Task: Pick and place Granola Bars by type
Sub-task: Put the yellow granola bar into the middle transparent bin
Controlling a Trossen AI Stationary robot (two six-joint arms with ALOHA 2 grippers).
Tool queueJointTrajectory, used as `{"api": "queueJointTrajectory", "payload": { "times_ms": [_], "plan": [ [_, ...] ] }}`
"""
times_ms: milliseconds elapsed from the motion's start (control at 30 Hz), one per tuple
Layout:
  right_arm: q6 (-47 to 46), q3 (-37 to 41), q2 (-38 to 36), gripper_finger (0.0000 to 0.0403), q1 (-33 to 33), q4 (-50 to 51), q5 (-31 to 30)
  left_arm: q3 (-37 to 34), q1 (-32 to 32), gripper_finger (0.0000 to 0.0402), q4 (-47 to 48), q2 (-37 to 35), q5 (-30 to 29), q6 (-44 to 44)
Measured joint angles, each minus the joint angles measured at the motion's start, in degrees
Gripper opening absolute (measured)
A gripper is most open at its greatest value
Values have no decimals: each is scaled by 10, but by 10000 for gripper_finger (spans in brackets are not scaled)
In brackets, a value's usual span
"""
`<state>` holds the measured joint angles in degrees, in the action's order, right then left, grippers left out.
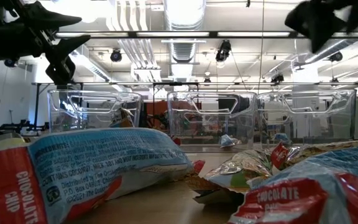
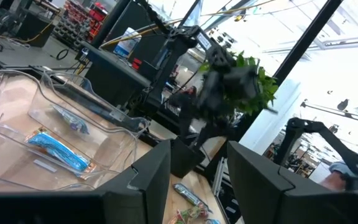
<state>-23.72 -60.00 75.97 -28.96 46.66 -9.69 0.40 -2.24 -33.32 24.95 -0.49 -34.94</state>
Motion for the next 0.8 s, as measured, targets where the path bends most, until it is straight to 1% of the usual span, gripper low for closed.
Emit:
{"api": "queueJointTrajectory", "payload": {
  "times_ms": [133,167,267,367,433,567,633,700,800],
  "plan": [
    [-115,0,-55,206,33,-3,-112,0,0,142,0,0,0,0],
    [-150,2,-66,206,46,-6,-131,0,0,142,0,0,0,0],
    [-219,12,-88,206,97,-34,-137,0,0,142,0,0,0,0],
    [-239,21,-102,206,149,-97,-145,0,0,142,0,0,0,0],
    [-236,22,-106,206,184,-165,-134,0,0,142,0,0,0,0],
    [-190,24,-107,206,241,-312,-45,0,-1,142,0,0,0,0],
    [-175,24,-112,206,256,-368,-21,0,-1,142,0,0,0,0],
    [-157,24,-122,206,265,-390,-18,0,-1,142,0,0,-7,13],
    [-130,24,-140,206,279,-363,-22,0,-1,142,-4,0,-54,32]
  ]
}}
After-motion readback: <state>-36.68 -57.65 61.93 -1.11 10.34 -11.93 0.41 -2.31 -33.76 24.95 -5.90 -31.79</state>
